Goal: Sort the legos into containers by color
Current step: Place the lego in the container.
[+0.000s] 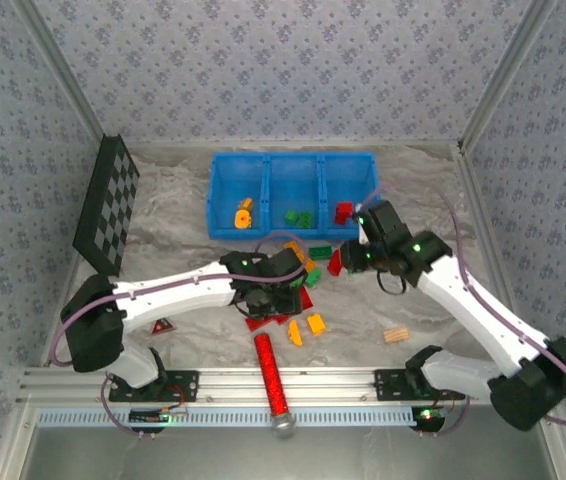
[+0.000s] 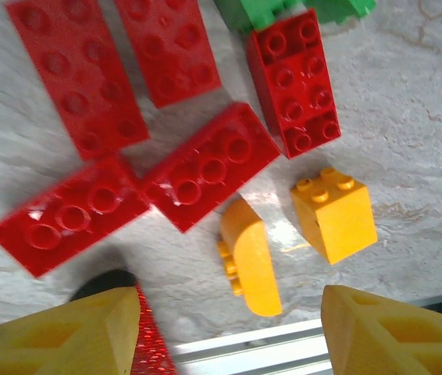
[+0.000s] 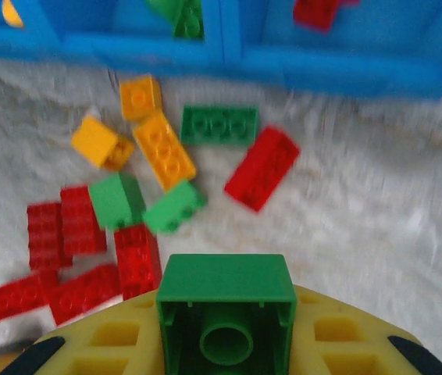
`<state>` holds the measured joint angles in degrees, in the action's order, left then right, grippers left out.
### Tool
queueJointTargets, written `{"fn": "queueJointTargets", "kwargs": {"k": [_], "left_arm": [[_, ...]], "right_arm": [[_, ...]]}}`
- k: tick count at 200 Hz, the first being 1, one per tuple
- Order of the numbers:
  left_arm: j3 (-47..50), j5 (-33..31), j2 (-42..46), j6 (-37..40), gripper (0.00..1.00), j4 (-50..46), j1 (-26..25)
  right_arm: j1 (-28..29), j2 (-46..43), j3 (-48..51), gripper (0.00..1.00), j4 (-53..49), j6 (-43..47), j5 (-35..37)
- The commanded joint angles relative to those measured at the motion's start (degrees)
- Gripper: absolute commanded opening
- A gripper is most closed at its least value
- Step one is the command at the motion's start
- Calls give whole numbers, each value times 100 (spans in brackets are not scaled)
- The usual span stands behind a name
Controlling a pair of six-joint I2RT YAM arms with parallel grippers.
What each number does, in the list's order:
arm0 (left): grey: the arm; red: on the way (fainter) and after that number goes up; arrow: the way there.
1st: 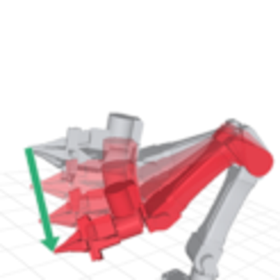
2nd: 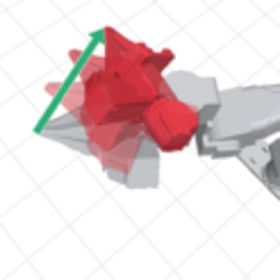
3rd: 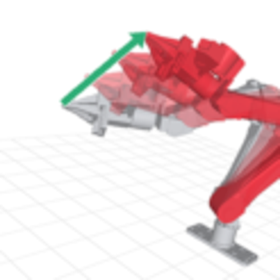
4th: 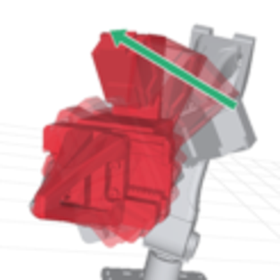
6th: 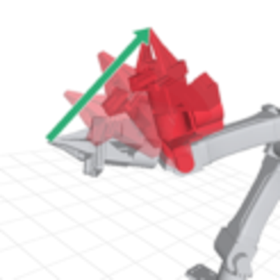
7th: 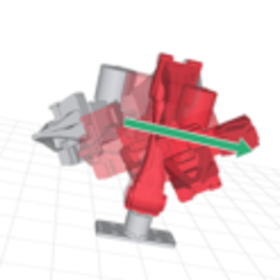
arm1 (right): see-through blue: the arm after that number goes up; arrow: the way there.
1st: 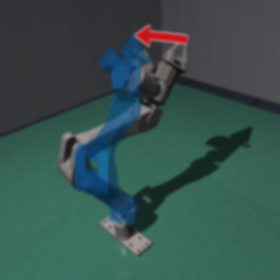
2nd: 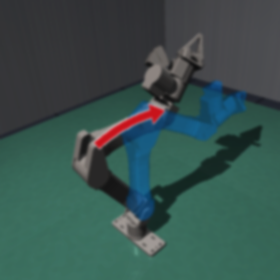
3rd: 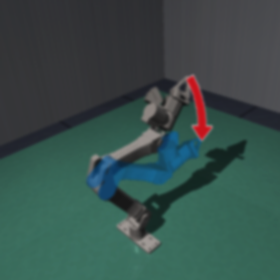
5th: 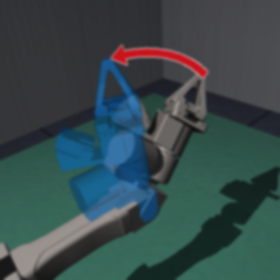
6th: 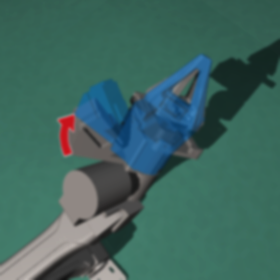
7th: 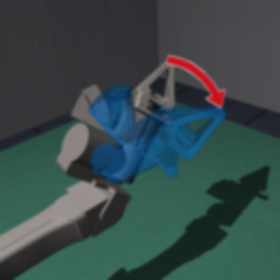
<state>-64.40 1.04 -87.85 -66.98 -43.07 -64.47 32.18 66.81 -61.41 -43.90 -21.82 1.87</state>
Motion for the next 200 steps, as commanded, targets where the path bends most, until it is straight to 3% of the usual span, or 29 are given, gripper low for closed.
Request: {"fn": "queueJointTargets", "kwargs": {"k": [1, 57, 118, 164, 200], "left_arm": [[24, 299, -158, -492, 63, 378, -139], [435, 299, -293, -1149, 63, 826, -417], [304, 448, -742, -1219, 63, 1017, -569], [305, 538, -927, -1247, 62, 939, -593], [319, 511, -1041, -1260, 59, 897, -593]], "right_arm": [[-188, 591, -638, 26, 637, 737, 222], [-293, 2850, -2423, 26, 1700, 1365, -313], [-216, 5096, -4254, 27, 1371, 1726, -440], [-69, 5897, -4675, 27, 1105, 1967, -197], [-76, 6012, -4538, 36, 1177, 2039, -246]]}}
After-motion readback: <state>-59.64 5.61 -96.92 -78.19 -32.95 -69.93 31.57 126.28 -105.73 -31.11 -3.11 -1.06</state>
